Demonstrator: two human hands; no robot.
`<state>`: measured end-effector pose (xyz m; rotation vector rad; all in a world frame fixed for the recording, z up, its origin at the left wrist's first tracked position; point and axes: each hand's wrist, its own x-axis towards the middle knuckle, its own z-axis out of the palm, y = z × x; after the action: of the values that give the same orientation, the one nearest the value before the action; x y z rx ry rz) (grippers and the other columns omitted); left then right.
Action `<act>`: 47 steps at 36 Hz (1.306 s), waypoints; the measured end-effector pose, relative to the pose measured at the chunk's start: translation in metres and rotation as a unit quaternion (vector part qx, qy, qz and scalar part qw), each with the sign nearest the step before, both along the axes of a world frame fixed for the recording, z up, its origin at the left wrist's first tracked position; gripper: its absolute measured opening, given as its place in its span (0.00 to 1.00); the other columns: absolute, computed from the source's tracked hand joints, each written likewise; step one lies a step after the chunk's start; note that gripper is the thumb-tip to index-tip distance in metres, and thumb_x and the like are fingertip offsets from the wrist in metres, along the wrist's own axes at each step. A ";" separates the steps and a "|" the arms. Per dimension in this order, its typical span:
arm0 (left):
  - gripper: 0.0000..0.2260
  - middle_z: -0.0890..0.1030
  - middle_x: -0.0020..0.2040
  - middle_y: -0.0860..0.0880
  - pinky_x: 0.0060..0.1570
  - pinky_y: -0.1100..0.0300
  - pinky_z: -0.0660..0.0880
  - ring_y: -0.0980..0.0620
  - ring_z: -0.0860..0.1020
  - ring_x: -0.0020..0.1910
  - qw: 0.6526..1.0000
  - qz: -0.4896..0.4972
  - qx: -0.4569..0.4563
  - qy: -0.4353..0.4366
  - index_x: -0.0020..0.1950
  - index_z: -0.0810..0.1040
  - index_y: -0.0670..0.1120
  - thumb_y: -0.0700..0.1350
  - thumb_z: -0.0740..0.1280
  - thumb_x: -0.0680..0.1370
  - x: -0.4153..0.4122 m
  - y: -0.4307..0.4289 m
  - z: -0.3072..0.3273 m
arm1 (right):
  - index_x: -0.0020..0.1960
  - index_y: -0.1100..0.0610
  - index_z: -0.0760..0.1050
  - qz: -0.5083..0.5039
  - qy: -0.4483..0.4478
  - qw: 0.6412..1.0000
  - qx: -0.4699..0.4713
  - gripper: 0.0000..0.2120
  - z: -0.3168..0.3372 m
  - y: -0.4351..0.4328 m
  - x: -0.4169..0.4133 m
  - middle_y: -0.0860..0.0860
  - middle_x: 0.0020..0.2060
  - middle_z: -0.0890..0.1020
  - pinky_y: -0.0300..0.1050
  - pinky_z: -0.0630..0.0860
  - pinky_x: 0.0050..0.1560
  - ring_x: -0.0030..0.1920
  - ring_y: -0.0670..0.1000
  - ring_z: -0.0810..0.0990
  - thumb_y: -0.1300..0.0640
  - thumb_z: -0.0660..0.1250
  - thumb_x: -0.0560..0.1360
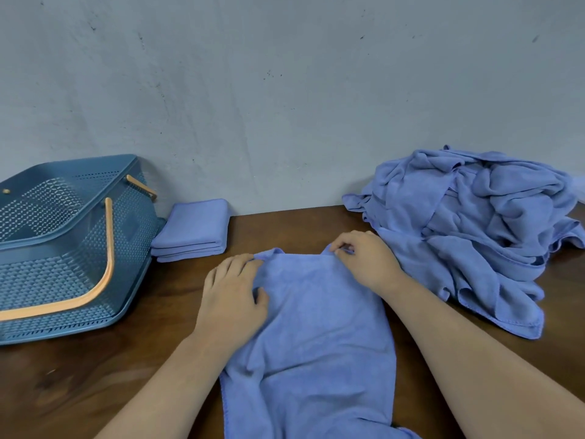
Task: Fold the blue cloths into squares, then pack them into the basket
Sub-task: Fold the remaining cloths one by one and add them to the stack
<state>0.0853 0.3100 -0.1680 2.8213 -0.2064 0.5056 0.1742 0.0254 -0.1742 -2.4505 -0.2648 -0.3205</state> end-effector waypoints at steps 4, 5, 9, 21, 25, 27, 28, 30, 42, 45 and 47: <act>0.30 0.72 0.70 0.54 0.68 0.52 0.67 0.50 0.69 0.69 1.000 0.003 0.025 0.018 0.75 0.74 0.53 0.49 0.62 0.71 0.011 -0.002 0.005 | 0.49 0.49 0.87 -0.029 -0.018 0.989 0.142 0.13 0.005 0.001 0.013 0.39 0.46 0.85 0.36 0.76 0.49 0.46 0.39 0.83 0.64 0.68 0.80; 0.32 0.70 0.73 0.54 0.70 0.52 0.65 0.50 0.67 0.72 0.999 0.006 0.026 0.039 0.77 0.72 0.52 0.51 0.60 0.72 0.017 -0.003 0.006 | 0.51 0.50 0.87 -0.057 -0.043 0.982 0.172 0.13 0.008 0.002 0.016 0.41 0.48 0.86 0.37 0.77 0.52 0.49 0.40 0.83 0.64 0.67 0.81; 0.33 0.61 0.83 0.45 0.76 0.48 0.60 0.44 0.59 0.80 0.992 0.069 -0.025 0.105 0.84 0.59 0.43 0.54 0.59 0.80 0.040 -0.006 0.004 | 0.58 0.53 0.85 -0.111 -0.070 0.985 0.112 0.13 0.012 0.000 0.032 0.50 0.54 0.84 0.47 0.77 0.56 0.54 0.52 0.82 0.61 0.64 0.81; 0.33 0.52 0.87 0.52 0.84 0.48 0.47 0.51 0.47 0.86 0.988 -0.021 0.021 0.149 0.86 0.55 0.57 0.69 0.50 0.83 0.055 -0.018 -0.006 | 0.80 0.56 0.69 -0.009 0.010 0.998 -0.056 0.26 -0.001 0.000 0.065 0.55 0.79 0.68 0.49 0.66 0.76 0.78 0.57 0.68 0.63 0.62 0.82; 0.35 0.44 0.87 0.51 0.83 0.46 0.41 0.49 0.41 0.86 0.983 -0.005 0.035 0.180 0.87 0.48 0.59 0.72 0.48 0.82 0.067 -0.022 -0.005 | 0.83 0.56 0.62 -0.055 0.066 0.996 0.000 0.29 0.007 -0.004 0.086 0.57 0.81 0.65 0.51 0.67 0.76 0.78 0.58 0.67 0.52 0.64 0.84; 0.35 0.42 0.87 0.51 0.83 0.46 0.40 0.49 0.39 0.85 0.981 -0.003 0.038 0.190 0.87 0.47 0.59 0.72 0.47 0.82 0.075 -0.024 -0.004 | 0.84 0.57 0.58 -0.094 0.070 0.993 0.031 0.32 0.008 -0.008 0.093 0.57 0.81 0.66 0.50 0.66 0.75 0.79 0.58 0.66 0.51 0.65 0.84; 0.35 0.42 0.87 0.51 0.83 0.46 0.40 0.49 0.39 0.85 0.980 -0.004 0.035 0.194 0.87 0.46 0.60 0.72 0.47 0.82 0.078 -0.024 -0.004 | 0.84 0.56 0.57 -0.103 0.067 0.992 0.035 0.34 0.007 -0.010 0.095 0.57 0.80 0.66 0.50 0.66 0.75 0.79 0.58 0.66 0.51 0.66 0.83; 0.36 0.41 0.87 0.52 0.83 0.45 0.40 0.49 0.38 0.85 0.979 -0.008 0.034 0.199 0.86 0.46 0.60 0.72 0.48 0.82 0.085 -0.025 -0.003 | 0.84 0.56 0.56 -0.110 0.062 0.991 0.036 0.34 0.007 -0.013 0.097 0.57 0.79 0.68 0.50 0.67 0.74 0.78 0.59 0.67 0.52 0.66 0.83; 0.35 0.42 0.87 0.51 0.83 0.47 0.40 0.50 0.40 0.85 0.979 -0.008 0.036 0.200 0.87 0.47 0.59 0.72 0.49 0.82 0.093 -0.023 -0.005 | 0.74 0.59 0.74 -0.011 -0.013 1.000 -0.024 0.20 0.010 0.014 0.042 0.54 0.72 0.76 0.42 0.68 0.70 0.71 0.55 0.75 0.59 0.62 0.83; 0.35 0.42 0.87 0.51 0.83 0.46 0.41 0.49 0.40 0.86 0.979 -0.012 0.037 0.201 0.87 0.47 0.59 0.71 0.49 0.82 0.094 -0.024 -0.002 | 0.83 0.55 0.61 0.018 0.067 0.992 -0.105 0.31 0.005 0.025 0.027 0.53 0.82 0.65 0.51 0.63 0.79 0.81 0.54 0.63 0.42 0.59 0.85; 0.36 0.43 0.87 0.51 0.83 0.46 0.41 0.49 0.40 0.86 0.979 -0.012 0.035 0.200 0.86 0.47 0.60 0.72 0.49 0.82 0.094 -0.023 0.000 | 0.86 0.51 0.51 0.023 0.106 0.978 -0.177 0.38 0.002 0.020 0.029 0.51 0.85 0.53 0.54 0.51 0.83 0.85 0.51 0.50 0.32 0.53 0.84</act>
<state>0.1794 0.2868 -0.1678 2.9078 -0.1793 -0.0816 0.2037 0.0457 -0.1719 -2.7960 -0.3057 0.0133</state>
